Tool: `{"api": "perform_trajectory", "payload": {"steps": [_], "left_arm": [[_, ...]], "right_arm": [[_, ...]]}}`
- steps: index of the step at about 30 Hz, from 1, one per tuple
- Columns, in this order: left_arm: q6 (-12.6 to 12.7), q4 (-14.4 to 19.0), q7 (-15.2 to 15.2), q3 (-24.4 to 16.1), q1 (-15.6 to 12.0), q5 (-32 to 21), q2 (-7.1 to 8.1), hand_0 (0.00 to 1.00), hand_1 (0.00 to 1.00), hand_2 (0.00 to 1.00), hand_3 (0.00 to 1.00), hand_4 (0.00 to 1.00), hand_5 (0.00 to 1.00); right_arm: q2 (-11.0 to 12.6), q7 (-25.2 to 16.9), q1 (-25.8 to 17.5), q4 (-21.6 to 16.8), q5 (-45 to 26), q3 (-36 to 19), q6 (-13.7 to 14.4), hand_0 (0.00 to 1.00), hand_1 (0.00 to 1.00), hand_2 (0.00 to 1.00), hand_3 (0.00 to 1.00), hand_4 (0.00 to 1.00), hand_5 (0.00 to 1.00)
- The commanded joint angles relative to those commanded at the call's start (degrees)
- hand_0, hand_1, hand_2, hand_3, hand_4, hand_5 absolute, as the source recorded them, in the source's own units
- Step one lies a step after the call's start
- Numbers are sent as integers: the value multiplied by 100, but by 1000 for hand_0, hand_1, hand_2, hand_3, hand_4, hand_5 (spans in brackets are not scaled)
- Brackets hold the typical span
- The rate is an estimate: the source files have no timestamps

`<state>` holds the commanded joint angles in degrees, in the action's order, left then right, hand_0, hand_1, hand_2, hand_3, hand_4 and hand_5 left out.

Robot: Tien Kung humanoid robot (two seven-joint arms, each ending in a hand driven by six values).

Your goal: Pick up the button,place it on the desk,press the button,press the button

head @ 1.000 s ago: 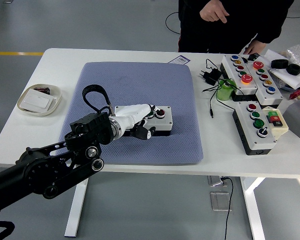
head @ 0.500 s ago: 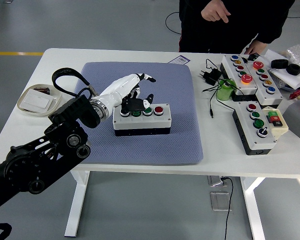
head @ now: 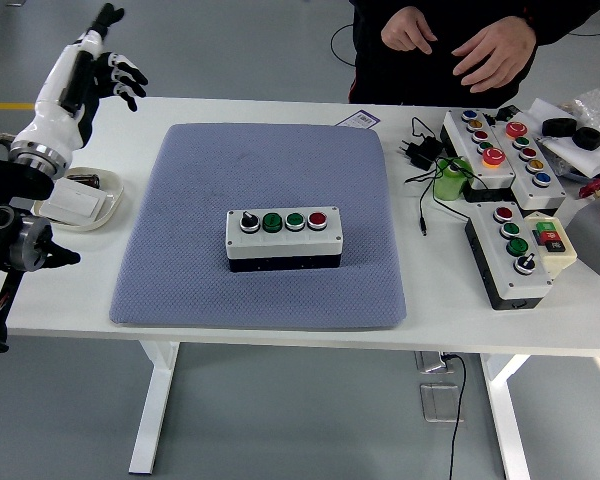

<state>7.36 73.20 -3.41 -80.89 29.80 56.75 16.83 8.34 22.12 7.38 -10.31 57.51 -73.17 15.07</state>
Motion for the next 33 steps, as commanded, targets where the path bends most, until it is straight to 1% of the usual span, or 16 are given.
{"api": "perform_trajectory", "payload": {"steps": [3, 4, 5, 6, 8, 9, 14, 16, 28, 29, 32, 33], "left_arm": [[-259, -199, 105, -347, -224, -707, 70, 858, 874, 917, 969, 734, 998], [-319, -224, 111, -382, -268, -955, 82, 858, 874, 917, 969, 734, 998], [-340, -233, 113, -394, -284, -1179, 87, 867, 875, 917, 948, 734, 998], [-431, -270, 143, -455, -416, -1438, 93, 867, 875, 917, 948, 734, 998], [-496, -307, 181, -518, -579, -1733, 86, 867, 875, 917, 948, 734, 998], [-511, -320, 188, -539, -635, -1794, 80, 867, 875, 917, 948, 734, 998], [-576, -370, 168, -516, -841, -1801, 104, 873, 880, 918, 952, 729, 998], [-594, -380, 160, -493, -866, -1797, 115, 873, 880, 918, 952, 729, 998], [-813, -412, 90, -349, -917, -1767, 115, 885, 888, 925, 946, 723, 998], [-822, -414, 87, -345, -919, -1768, 116, 900, 898, 931, 947, 718, 998], [-924, -421, 48, -329, -924, -1756, 119, 900, 898, 931, 947, 718, 998], [-995, -423, 8, -323, -927, -1726, 115, 900, 898, 931, 947, 718, 998]], "right_arm": [[-6, -3, 19, 0, 10, -1, -6, 644, 535, 616, 614, 263, 288], [-6, -4, 20, 0, 7, 1, -7, 644, 535, 616, 614, 263, 288], [-6, -5, 20, 0, 6, 1, -8, 643, 535, 617, 614, 263, 288], [-9, -6, 4, 0, 6, -2, -10, 643, 535, 617, 614, 263, 288], [-13, -2, -11, 0, 6, 2, -11, 643, 535, 617, 614, 263, 288], [-15, 0, -17, 0, 3, 7, -11, 643, 535, 617, 614, 263, 288], [-20, 8, -39, 0, -44, 49, -14, 643, 535, 617, 614, 263, 288], [-22, 9, -43, 0, -55, 53, -13, 643, 535, 617, 614, 263, 288], [-19, 4, -65, 0, -145, 122, -6, 642, 535, 617, 614, 263, 288], [-19, 4, -66, 0, -148, 124, -6, 642, 535, 617, 614, 263, 288], [-20, 10, -73, 0, -145, 132, -8, 642, 535, 617, 614, 263, 288], [-20, 10, -79, 0, -151, 139, -9, 642, 535, 617, 614, 263, 288]]}}
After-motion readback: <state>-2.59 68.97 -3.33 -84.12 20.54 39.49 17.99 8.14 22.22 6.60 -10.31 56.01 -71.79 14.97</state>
